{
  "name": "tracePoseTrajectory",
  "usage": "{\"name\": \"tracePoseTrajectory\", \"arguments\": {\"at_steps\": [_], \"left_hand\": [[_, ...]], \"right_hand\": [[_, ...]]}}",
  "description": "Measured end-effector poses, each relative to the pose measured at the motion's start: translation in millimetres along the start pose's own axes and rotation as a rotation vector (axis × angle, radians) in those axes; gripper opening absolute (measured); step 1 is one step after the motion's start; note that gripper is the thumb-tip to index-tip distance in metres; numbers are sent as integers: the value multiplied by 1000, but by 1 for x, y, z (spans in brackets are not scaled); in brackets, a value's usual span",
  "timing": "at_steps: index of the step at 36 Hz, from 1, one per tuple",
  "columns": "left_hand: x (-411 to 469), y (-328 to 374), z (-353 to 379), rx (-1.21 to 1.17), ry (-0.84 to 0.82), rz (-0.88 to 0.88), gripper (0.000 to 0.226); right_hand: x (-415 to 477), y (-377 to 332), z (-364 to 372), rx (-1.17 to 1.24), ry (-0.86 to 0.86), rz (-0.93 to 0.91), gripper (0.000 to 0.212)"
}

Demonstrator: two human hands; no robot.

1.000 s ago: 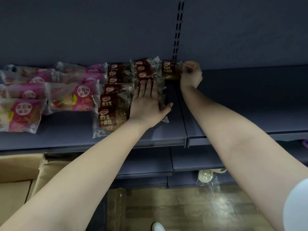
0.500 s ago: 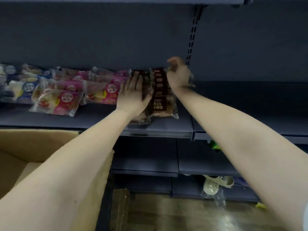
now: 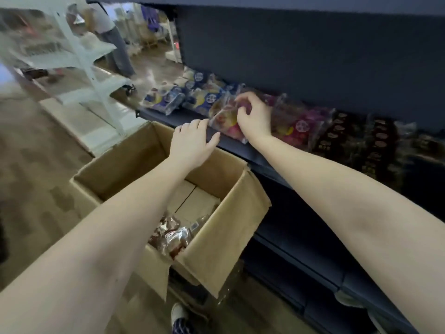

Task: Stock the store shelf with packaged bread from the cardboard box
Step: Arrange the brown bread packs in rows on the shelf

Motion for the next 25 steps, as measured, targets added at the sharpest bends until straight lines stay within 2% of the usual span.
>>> {"name": "tracePoseTrajectory", "arguments": {"at_steps": [6,10,13,19,25], "left_hand": [[-23,-81,18,59,-43,-137,53],[-33,-122,41,84,-135,-190,52],[-37,-144,70,103,-262,-202,53],[-48,-156,131,67,-520,-182,56],[-64,-148,188,6,-883,-74,56]], "right_hand": [[-4,-4,92,56,-167,-22,28],[-14,0,141,21,-292,-63,29],[-27,10,175,-13,-396,-108,26],[-47,42,216,-66,-493,-90,26],[-61,87,247,-149,-574,49,29]]}}
Point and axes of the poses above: each hand's wrist, its own x-axis towards the middle knuckle, its own z-axis out of the palm, y = z × x, the point moved 8 cm from there along x, towards the middle knuckle, and after that the axes turned 15 degrees about x, right-handed, at the moved point
